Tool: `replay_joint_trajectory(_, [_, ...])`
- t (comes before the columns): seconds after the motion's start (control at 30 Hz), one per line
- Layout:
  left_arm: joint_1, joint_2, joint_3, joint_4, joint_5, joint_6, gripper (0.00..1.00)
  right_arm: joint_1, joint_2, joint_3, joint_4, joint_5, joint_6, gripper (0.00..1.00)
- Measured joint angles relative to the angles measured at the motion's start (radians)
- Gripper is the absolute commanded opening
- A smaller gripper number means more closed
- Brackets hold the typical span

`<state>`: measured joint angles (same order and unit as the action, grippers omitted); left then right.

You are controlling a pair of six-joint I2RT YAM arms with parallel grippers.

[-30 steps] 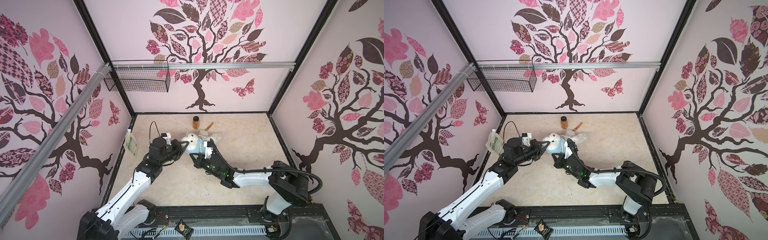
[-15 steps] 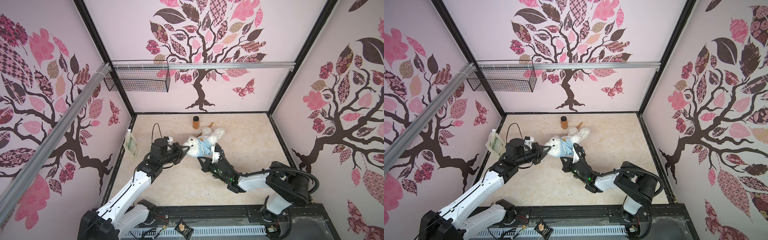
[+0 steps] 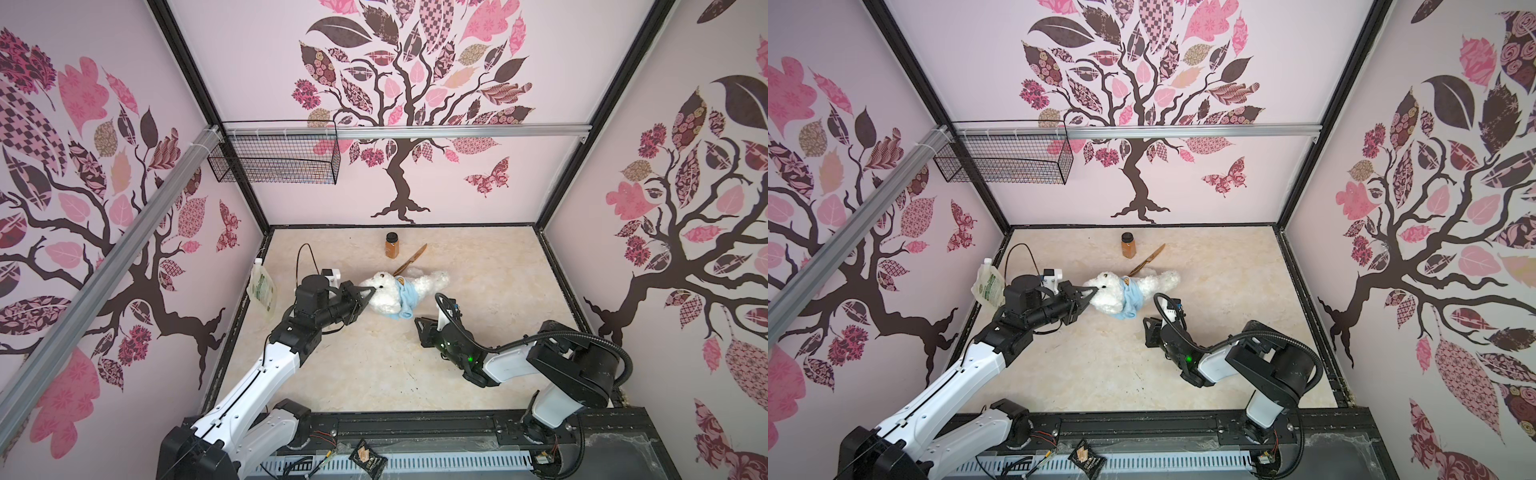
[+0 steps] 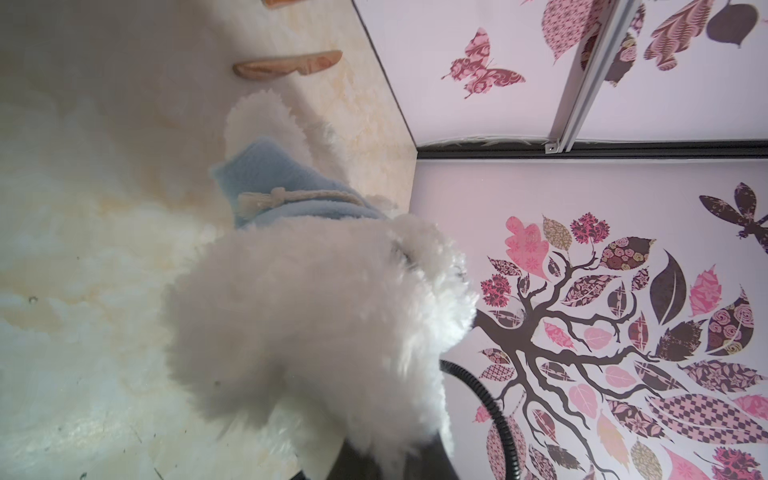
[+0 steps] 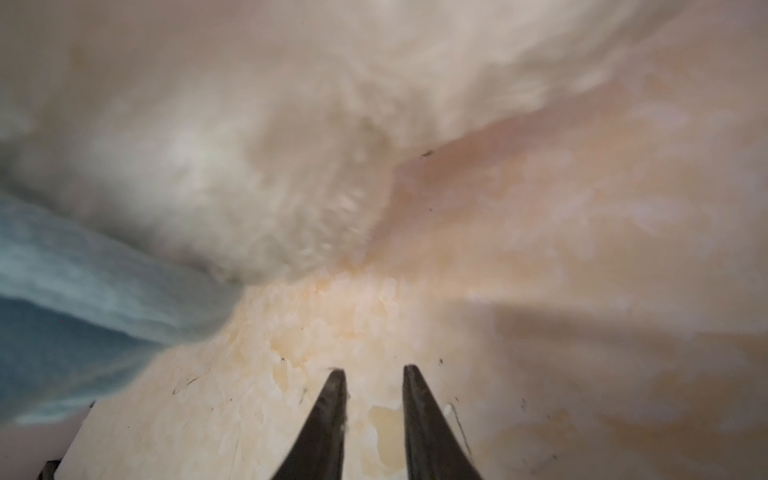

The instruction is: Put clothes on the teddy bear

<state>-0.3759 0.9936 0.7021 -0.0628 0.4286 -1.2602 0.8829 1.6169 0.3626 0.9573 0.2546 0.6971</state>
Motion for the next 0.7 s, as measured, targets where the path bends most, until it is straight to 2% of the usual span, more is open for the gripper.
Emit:
replay_joint_trajectory(0.13, [0.003, 0.031, 0.0, 0.063, 0.009, 0.097, 0.0, -0.009, -0.135, -0.039, -0.103, -0.102, -0.085, 0.47])
replay_joint_trajectory(0.23, [0.004, 0.072, 0.0, 0.091, 0.041, 0.183, 0.0, -0.008, -0.319, -0.045, -0.206, -0.151, -0.164, 0.5])
replay_joint_trajectory(0.37, [-0.007, 0.132, 0.0, 0.13, 0.121, 0.27, 0.0, -0.01, -0.597, -0.023, -0.378, -0.151, -0.294, 0.55])
replay_joint_trajectory(0.43, [-0.041, 0.161, 0.0, 0.153, 0.156, 0.308, 0.0, -0.02, -0.683, 0.011, -0.455, -0.141, -0.354, 0.56])
replay_joint_trajectory(0.57, [-0.125, 0.216, -0.002, 0.182, 0.208, 0.369, 0.0, -0.108, -0.708, 0.078, -0.521, -0.134, -0.407, 0.57])
replay_joint_trajectory(0.7, [-0.146, 0.251, -0.038, 0.204, 0.219, 0.42, 0.0, -0.26, -0.57, 0.094, -0.517, -0.175, -0.35, 0.46])
